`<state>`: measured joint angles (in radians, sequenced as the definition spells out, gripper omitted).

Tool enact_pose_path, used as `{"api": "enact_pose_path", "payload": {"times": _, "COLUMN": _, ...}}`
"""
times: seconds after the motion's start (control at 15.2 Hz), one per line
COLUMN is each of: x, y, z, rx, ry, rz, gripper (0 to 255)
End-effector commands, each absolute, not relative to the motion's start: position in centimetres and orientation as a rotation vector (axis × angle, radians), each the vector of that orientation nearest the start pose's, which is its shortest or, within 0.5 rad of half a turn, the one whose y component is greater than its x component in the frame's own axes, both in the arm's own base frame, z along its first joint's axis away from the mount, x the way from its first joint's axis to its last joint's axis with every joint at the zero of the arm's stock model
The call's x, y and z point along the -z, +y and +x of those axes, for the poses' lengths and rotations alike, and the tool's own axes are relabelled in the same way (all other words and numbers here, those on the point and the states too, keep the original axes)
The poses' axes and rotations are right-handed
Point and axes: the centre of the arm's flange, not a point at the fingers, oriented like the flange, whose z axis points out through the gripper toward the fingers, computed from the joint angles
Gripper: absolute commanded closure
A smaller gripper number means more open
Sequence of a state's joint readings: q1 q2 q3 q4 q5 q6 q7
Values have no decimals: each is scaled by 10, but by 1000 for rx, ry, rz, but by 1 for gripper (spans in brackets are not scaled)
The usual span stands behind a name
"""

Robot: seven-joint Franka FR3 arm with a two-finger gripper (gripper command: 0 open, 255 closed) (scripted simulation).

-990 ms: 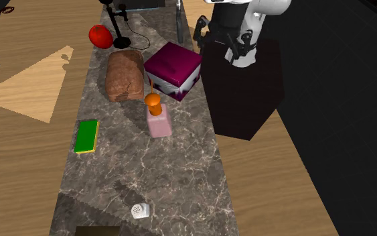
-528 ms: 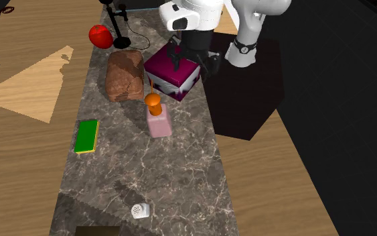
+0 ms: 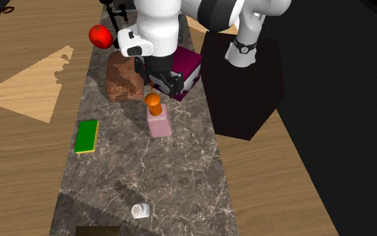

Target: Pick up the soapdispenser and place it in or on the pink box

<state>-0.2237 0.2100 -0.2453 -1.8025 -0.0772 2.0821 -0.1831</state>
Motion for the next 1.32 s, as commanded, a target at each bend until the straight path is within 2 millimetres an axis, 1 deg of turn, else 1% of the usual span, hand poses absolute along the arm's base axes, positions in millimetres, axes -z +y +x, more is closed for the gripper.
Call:
{"api": "enact_pose_path", "payload": {"times": 0.0, "x": -429, "y": -290, "z": 567, "rx": 46, "ry": 407, "rz": -3259, "gripper": 0}}
{"api": "enact_pose_path", "payload": {"times": 0.4, "x": -398, "y": -294, "z": 567, "rx": 46, "ry": 407, "rz": -3259, "gripper": 0}}
{"api": "enact_pose_path", "payload": {"times": 0.46, "x": -390, "y": -296, "z": 567, "rx": 46, "ry": 407, "rz": -3259, "gripper": 0}}
{"api": "enact_pose_path", "payload": {"times": 0.99, "x": -390, "y": -296, "z": 567, "rx": 46, "ry": 407, "rz": -3259, "gripper": 0}}
{"api": "enact_pose_path", "payload": {"times": 1.06, "x": -390, "y": -296, "z": 567, "rx": 46, "ry": 407, "rz": -3259, "gripper": 255}}
{"api": "enact_pose_path", "payload": {"times": 1.25, "x": -390, "y": -296, "z": 567, "rx": 46, "ry": 407, "rz": -3259, "gripper": 255}}
